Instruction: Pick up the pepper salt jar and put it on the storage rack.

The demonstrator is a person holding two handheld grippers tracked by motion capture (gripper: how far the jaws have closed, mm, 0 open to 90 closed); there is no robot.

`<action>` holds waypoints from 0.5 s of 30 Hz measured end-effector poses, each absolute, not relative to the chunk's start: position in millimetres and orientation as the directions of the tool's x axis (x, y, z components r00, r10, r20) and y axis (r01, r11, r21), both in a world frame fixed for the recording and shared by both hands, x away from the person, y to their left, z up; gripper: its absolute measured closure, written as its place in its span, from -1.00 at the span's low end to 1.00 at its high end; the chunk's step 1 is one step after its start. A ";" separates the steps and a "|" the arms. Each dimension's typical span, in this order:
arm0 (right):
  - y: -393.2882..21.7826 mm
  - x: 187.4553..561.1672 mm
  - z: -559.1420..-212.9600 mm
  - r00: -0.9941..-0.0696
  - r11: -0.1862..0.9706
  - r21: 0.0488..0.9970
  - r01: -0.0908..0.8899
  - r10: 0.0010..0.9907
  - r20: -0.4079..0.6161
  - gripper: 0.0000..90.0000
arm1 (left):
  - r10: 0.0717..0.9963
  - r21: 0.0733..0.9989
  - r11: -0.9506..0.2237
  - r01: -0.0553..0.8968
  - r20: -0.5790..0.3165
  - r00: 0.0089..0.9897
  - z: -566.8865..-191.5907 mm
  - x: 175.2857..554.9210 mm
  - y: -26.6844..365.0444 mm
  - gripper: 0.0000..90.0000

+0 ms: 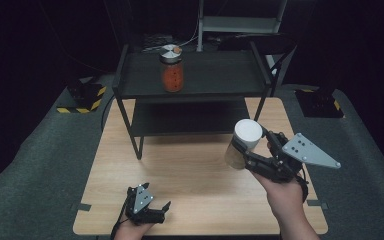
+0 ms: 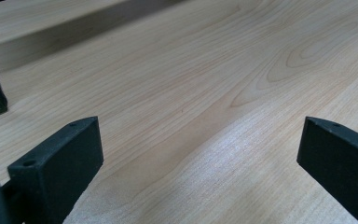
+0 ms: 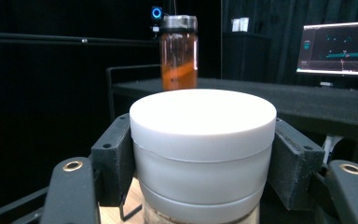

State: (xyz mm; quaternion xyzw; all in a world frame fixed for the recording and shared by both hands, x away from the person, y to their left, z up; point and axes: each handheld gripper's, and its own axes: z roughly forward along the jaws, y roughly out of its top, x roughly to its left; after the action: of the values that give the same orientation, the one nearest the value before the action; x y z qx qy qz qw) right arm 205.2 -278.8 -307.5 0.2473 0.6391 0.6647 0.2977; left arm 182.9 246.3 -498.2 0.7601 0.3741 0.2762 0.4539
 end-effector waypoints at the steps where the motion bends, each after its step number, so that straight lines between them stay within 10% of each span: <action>1: -277.4 206.7 -304.7 -0.701 -0.007 0.997 -0.082 0.712 -0.053 -0.26 | 0.819 0.897 -0.308 0.318 0.081 0.568 -498.2 182.9 246.4 -0.99; 15: -269.2 228.3 -275.2 -0.691 -0.037 0.997 -0.072 0.722 -0.023 -0.26 | 0.816 0.897 -0.308 0.316 0.078 0.572 -498.3 183.2 247.5 -0.99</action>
State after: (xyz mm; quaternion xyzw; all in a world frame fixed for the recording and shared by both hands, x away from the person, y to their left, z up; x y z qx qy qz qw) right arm 228.3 -269.2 -275.2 0.2589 0.6278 0.6720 0.2956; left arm 183.2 247.5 -498.3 0.7607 0.3723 0.2742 0.4556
